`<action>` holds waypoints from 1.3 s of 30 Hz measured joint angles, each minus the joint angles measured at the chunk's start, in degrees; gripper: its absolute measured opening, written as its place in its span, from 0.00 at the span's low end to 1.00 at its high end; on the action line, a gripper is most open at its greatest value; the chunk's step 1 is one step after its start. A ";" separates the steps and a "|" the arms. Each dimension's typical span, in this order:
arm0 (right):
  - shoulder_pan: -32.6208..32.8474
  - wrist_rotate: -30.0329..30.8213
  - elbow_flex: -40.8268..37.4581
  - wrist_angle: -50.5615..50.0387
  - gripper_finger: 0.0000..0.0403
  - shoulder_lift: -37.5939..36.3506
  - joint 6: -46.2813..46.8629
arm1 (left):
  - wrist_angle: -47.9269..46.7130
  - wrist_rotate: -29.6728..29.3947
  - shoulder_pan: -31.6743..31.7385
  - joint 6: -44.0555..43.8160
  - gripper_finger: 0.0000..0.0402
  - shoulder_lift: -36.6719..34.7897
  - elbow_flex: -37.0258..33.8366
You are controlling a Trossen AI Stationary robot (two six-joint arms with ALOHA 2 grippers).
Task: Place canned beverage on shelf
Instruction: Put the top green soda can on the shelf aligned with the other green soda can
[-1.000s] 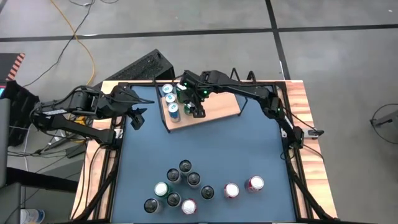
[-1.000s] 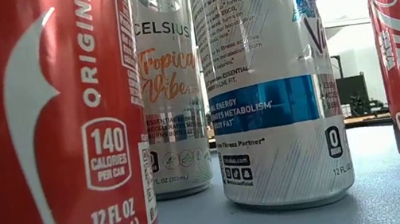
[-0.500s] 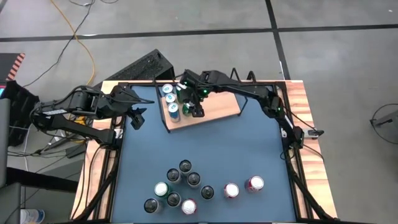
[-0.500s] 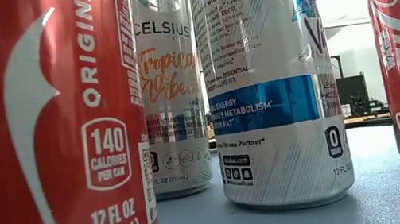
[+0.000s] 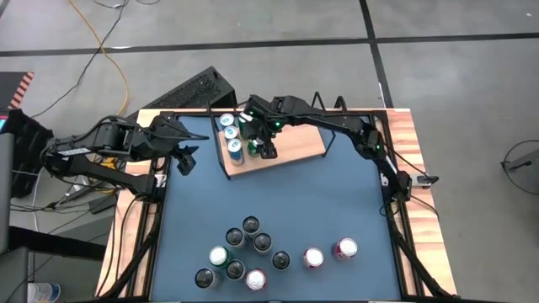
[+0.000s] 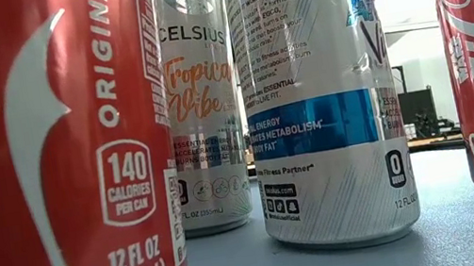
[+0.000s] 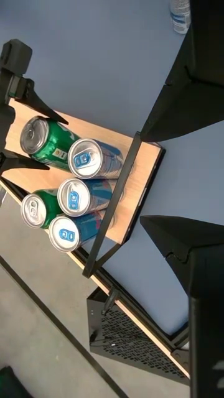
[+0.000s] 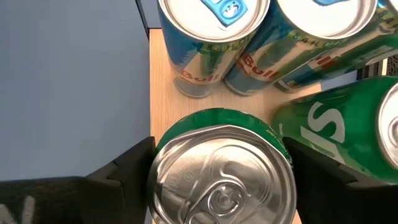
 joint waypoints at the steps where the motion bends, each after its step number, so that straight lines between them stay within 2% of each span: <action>1: -0.02 -0.02 0.00 -0.04 0.75 0.00 0.00 | 0.00 0.01 0.00 -0.02 0.48 0.00 0.00; 8: -0.02 -0.01 0.10 0.31 0.83 -0.06 0.42 | 0.00 0.01 0.00 -0.08 0.48 0.00 0.00; 15: -0.04 0.12 0.11 1.23 0.82 -0.09 0.46 | 0.00 0.03 0.00 -0.11 0.48 -0.02 0.00; 19: -0.37 4.54 1.73 1.11 0.82 -0.50 -0.04 | -0.01 0.02 0.00 0.17 0.48 0.00 0.00; 22: -1.00 4.96 5.14 -0.20 0.82 -0.97 0.31 | 0.00 0.03 0.00 0.44 0.48 0.00 0.00; 29: 0.04 7.25 3.72 -6.45 0.79 -7.68 1.86 | -0.07 0.03 -0.02 0.46 0.48 -0.02 0.00; 32: 1.23 7.85 3.78 -7.61 0.70 -10.96 4.76 | -0.20 -0.09 0.00 0.48 0.48 -0.02 0.00; 34: 1.46 7.85 3.78 -9.99 0.60 -12.77 5.84 | -0.22 -0.23 0.00 0.48 0.48 0.00 0.00; 37: 1.36 7.45 3.79 -12.48 0.38 -14.25 7.04 | -0.20 -0.86 0.00 0.50 0.48 0.00 0.00; 39: 1.15 5.09 3.76 -13.18 0.20 -14.48 7.67 | -0.20 -1.19 -0.01 0.50 0.48 0.00 0.00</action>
